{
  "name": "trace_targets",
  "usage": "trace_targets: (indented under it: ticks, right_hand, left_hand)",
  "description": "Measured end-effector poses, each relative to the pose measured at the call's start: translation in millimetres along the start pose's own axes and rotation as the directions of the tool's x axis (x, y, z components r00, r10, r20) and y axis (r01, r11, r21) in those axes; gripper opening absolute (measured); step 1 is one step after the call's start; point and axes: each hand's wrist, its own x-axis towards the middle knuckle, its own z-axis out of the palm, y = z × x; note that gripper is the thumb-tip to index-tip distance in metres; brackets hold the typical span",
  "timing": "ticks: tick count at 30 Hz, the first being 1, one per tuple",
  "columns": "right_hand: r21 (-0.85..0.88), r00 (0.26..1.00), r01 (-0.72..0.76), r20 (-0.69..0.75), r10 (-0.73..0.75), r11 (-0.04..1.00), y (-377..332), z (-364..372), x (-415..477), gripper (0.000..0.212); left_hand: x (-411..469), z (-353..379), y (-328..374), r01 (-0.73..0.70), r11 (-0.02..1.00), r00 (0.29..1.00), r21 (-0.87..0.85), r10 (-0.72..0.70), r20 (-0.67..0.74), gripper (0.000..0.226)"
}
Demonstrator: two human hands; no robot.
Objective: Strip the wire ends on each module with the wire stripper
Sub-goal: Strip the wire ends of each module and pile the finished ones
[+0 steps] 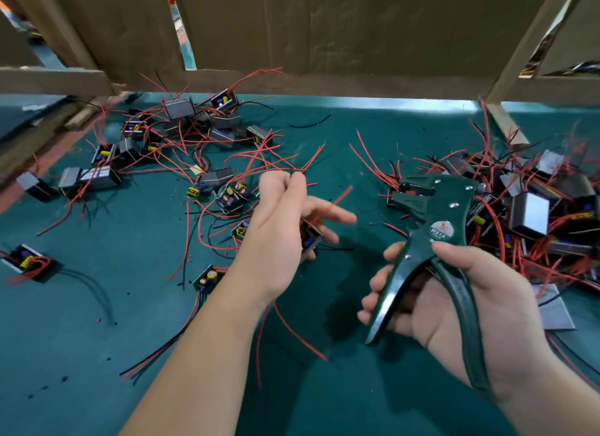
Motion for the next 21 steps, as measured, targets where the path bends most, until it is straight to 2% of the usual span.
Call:
trace_targets:
  ticks: [3, 7, 11, 14, 19, 21]
  right_hand:
    - [-0.005, 0.998, -0.054, 0.037, 0.054, 0.999, 1.6, 0.1, -1.0, 0.064]
    - [0.004, 0.986, -0.115, 0.120, 0.114, 0.993, 3.1, 1.0, -2.8, 0.062]
    - [0.005, 0.973, -0.128, 0.193, 0.125, 0.992, 1.9, 1.0, -2.8, 0.062]
    - [0.001, 0.959, -0.130, 0.255, 0.126, 0.991, 0.3, -0.8, -3.7, 0.060]
    - [-0.014, 0.951, -0.141, 0.276, 0.140, 0.990, 0.1, -2.1, -3.9, 0.061]
    - [-0.023, 0.956, -0.145, 0.256, 0.146, 0.989, 0.6, -0.7, -3.0, 0.062]
  left_hand:
    - [-4.3, 0.4, 0.0, 0.030, 0.999, 0.993, 0.018, -0.032, 0.112, 0.026]
    - [-3.8, -1.9, 0.7, 0.033, 0.999, 0.985, -0.006, -0.031, 0.167, 0.024]
    - [-1.8, -3.9, 2.1, 0.001, 0.990, 0.989, 0.140, -0.022, 0.143, 0.031]
    - [-1.7, -4.0, 1.8, -0.092, 0.977, 0.990, 0.195, 0.068, 0.127, 0.031]
    - [1.2, -5.4, -2.9, -0.076, 0.994, 0.997, 0.074, 0.074, 0.028, 0.012]
    - [2.5, -5.8, -4.6, -0.107, 0.991, 0.994, 0.084, 0.107, 0.002, 0.007]
